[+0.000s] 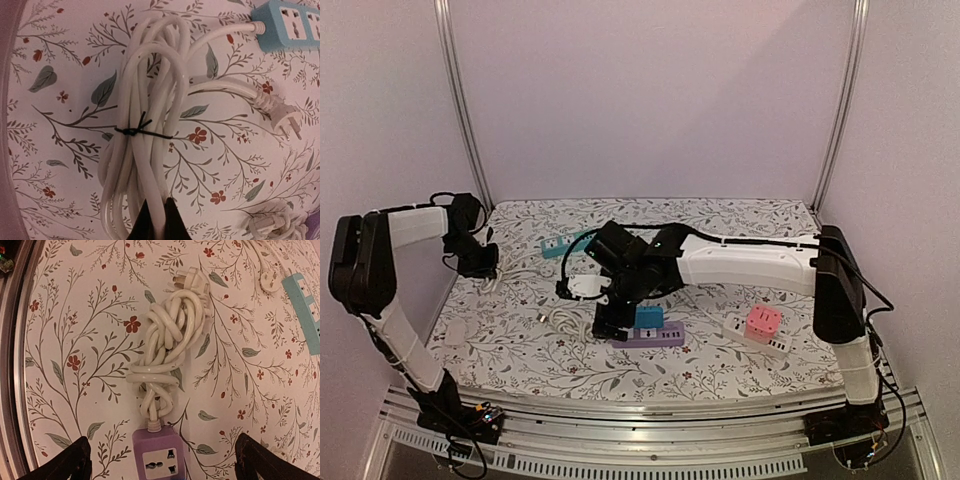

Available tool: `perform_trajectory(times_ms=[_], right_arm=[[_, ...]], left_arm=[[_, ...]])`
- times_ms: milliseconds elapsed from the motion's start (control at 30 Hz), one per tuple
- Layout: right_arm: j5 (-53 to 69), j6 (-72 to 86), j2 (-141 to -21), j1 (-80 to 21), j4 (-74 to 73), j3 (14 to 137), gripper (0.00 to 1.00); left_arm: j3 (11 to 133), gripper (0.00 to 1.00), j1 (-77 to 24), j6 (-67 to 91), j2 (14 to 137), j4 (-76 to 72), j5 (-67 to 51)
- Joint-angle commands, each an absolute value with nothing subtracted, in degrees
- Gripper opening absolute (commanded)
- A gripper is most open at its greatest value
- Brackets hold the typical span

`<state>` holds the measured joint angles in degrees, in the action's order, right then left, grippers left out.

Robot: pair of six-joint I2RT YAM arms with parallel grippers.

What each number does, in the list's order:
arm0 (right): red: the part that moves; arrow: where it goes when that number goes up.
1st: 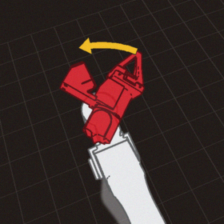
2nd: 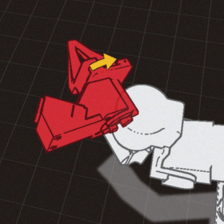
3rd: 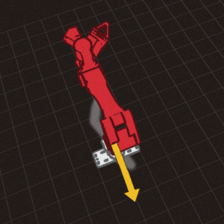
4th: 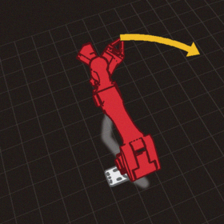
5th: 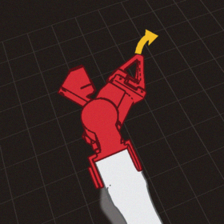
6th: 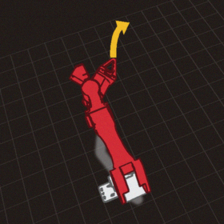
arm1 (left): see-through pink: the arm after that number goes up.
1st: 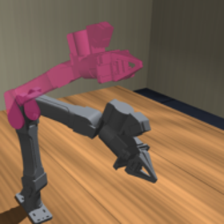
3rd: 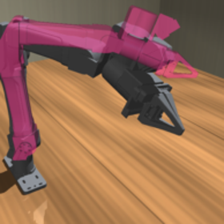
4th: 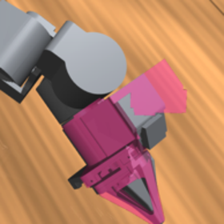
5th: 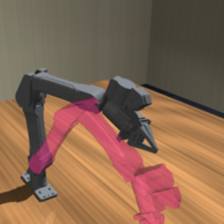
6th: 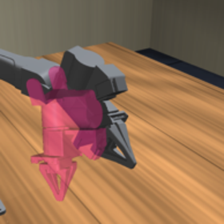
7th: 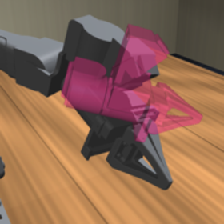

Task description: Insert the plug

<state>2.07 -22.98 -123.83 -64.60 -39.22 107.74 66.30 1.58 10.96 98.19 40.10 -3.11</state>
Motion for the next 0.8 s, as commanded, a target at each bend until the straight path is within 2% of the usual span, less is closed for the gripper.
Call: perform_trajectory(times_ms=[0, 333, 533, 767], right_arm=[[-3.4, -24.72, -131.23, -65.17, -49.93, 113.44, 0.99], [-8.68, -26.37, -137.59, -65.49, -54.44, 118.5, 0.98], [-9.88, -27.54, -142.01, -65.55, -57.68, 123.04, 0.72], [-13.37, -26.93, -142.38, -64.47, -57.8, 122.97, 0.51]], left_arm=[[61.04, 0.0, 1.77, 6.2, 91.54, 37.6, -6.69], [54.93, 0.0, 1.65, 0.09, 83.56, 37.41, -9.91], [54.36, 0.0, 1.58, -0.48, 82.88, 37.09, -10.33], [54.72, 0.0, 1.23, -6.55, 82.72, 40.11, -7.98]])
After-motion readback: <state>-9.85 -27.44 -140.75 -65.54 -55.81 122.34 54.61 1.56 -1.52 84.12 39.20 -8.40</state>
